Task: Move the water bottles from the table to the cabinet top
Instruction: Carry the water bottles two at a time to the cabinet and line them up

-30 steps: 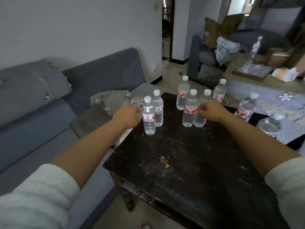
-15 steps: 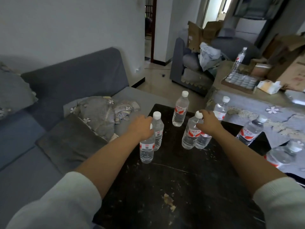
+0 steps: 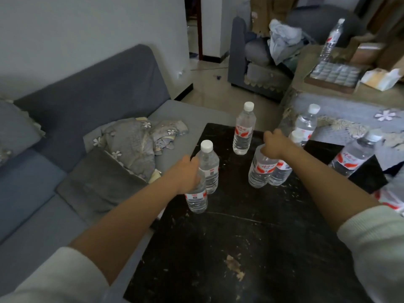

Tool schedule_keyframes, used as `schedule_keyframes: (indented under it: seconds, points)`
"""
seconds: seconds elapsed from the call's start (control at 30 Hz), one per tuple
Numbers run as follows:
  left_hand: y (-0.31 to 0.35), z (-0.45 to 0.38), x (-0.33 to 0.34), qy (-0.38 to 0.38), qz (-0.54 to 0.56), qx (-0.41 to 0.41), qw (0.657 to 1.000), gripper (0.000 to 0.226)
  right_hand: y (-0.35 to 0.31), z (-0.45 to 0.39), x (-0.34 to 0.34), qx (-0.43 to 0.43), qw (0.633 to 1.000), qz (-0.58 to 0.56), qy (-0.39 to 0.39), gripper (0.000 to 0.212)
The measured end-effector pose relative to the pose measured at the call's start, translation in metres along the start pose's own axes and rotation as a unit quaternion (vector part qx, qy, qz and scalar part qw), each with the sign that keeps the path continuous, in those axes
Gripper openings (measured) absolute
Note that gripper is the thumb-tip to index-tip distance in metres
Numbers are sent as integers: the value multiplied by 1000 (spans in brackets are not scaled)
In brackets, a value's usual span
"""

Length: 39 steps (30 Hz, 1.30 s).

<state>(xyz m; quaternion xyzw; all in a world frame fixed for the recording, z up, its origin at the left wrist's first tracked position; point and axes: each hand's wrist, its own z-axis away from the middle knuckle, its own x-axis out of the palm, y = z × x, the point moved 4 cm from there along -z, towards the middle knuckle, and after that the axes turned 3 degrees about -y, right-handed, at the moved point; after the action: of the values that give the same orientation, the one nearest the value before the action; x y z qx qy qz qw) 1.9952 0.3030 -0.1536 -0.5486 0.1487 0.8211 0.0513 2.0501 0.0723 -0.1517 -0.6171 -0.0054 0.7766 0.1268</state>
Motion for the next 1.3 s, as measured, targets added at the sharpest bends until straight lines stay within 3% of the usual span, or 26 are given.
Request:
schedule_keyframes:
  seconds: [0.27, 0.37, 0.47, 0.67, 1.0, 1.3]
  points:
    - [-12, 4, 5, 20, 27, 71, 997, 30, 7, 58, 22, 6, 995, -92, 36, 38]
    - [-5, 8, 6, 54, 85, 107, 989, 15, 11, 95, 31, 65, 987, -132, 60, 36]
    - [8, 13, 12, 42, 103, 162, 981, 35, 15, 135, 31, 127, 974, -167, 83, 32]
    - [67, 40, 25, 10, 55, 295, 954, 20, 31, 247, 45, 260, 950, -173, 13, 33]
    - [250, 184, 107, -126, -6, 572, 810, 18, 85, 486, 85, 474, 852, -210, 73, 37]
    - [384, 344, 192, -194, -86, 692, 690, 18, 147, 690, 124, 588, 761, -250, 109, 33]
